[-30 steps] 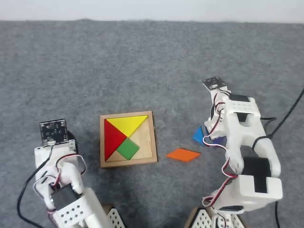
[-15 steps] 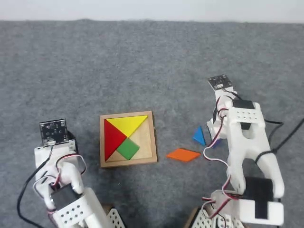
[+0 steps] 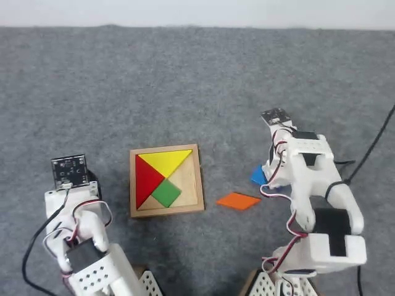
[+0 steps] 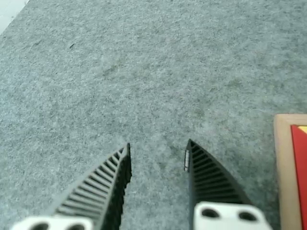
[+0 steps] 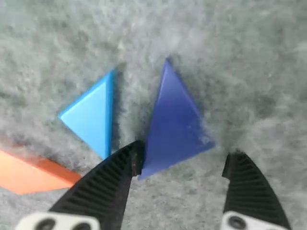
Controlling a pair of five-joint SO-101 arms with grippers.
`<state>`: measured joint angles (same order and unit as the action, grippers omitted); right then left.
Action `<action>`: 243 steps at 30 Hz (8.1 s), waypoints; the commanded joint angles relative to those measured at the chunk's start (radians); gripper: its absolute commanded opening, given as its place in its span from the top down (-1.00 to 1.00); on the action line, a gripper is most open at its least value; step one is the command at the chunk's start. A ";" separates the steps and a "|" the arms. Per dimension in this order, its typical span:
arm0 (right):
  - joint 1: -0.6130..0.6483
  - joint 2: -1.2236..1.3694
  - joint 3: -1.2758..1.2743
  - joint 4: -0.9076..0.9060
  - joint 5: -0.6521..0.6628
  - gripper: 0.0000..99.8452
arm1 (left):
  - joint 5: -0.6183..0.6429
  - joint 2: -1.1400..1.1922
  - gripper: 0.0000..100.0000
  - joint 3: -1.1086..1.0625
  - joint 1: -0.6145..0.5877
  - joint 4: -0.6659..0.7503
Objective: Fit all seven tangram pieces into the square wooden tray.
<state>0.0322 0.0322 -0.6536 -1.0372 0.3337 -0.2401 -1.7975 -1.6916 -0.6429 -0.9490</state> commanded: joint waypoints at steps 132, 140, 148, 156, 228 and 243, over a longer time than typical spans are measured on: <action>0.033 -0.059 0.083 -0.079 0.319 0.60 | -0.052 -0.023 0.65 0.012 0.008 -0.025; 0.033 -0.124 0.069 -0.081 0.295 0.60 | -0.052 -0.023 0.65 0.012 0.008 -0.025; 0.065 -0.025 0.077 -0.028 0.304 0.52 | -0.052 -0.023 0.65 0.012 0.008 -0.025; 0.056 0.087 0.133 -0.030 0.305 0.47 | -0.052 -0.023 0.65 0.012 0.008 -0.025; 0.134 0.194 0.242 -0.053 0.603 0.52 | -0.052 -0.023 0.64 0.012 0.008 -0.025; 0.127 0.193 0.241 -0.053 0.597 0.67 | -0.052 -0.023 0.64 0.012 0.008 -0.025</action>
<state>0.1258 0.2194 -0.4112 -1.0909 0.9229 -0.2831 -1.7975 -1.6916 -0.6429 -0.9674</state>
